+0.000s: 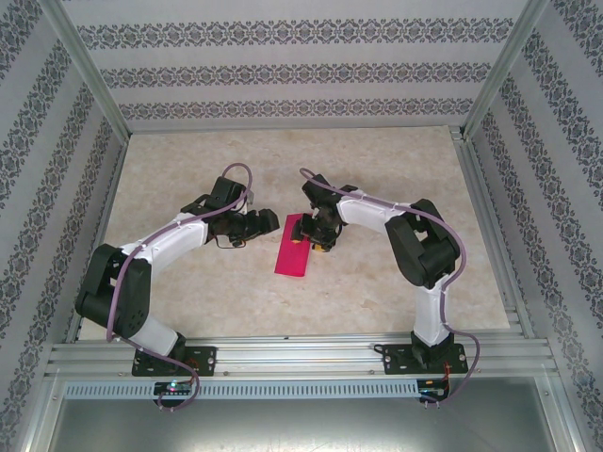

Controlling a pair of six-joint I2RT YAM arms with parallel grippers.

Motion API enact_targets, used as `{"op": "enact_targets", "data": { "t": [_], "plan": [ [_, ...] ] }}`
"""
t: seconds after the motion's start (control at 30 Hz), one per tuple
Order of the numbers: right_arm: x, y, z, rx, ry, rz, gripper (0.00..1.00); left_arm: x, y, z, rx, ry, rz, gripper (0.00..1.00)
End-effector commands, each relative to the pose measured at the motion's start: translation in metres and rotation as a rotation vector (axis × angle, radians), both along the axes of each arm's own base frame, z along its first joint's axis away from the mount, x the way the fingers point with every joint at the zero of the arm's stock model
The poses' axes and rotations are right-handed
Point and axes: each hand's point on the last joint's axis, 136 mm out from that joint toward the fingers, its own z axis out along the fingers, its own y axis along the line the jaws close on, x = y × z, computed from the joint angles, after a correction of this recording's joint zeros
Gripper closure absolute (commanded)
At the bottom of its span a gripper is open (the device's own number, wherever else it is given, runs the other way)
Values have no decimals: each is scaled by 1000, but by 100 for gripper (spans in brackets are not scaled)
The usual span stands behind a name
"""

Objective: Fold a paper plane with a square sheet of paper (pick it up from the middle)
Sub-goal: Hold the square sheet of paper at the center of the table.

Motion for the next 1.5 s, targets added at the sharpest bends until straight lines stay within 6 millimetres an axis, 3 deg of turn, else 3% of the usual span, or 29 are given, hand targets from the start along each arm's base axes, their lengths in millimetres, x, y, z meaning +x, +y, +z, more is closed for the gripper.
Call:
{"op": "enact_targets", "data": {
  "t": [0.0, 0.3, 0.4, 0.43, 0.93, 1.27, 1.47],
  "plan": [
    [-21, -27, -29, -159, 88, 0, 40, 5, 2, 2, -10, -4, 9, 26],
    [-22, -33, -29, -190, 86, 6, 40, 7, -2, -3, -31, 12, 5, 71],
    [-23, -35, -31, -200, 88, 6, 39, 9, -9, -4, -59, 22, -10, 96],
    [-24, -35, -32, -201, 90, 5, 40, 10, -10, -6, -68, 29, -11, 100],
    [-26, -37, -36, -217, 99, 5, 39, 24, -46, -29, -144, 114, -57, 100],
    [-28, -38, -37, -221, 100, -7, 39, 20, -53, -47, -128, 158, -67, 100],
    [-26, -36, -36, -206, 90, -5, 41, 20, -51, -46, -115, 157, -56, 100]
  ]
}}
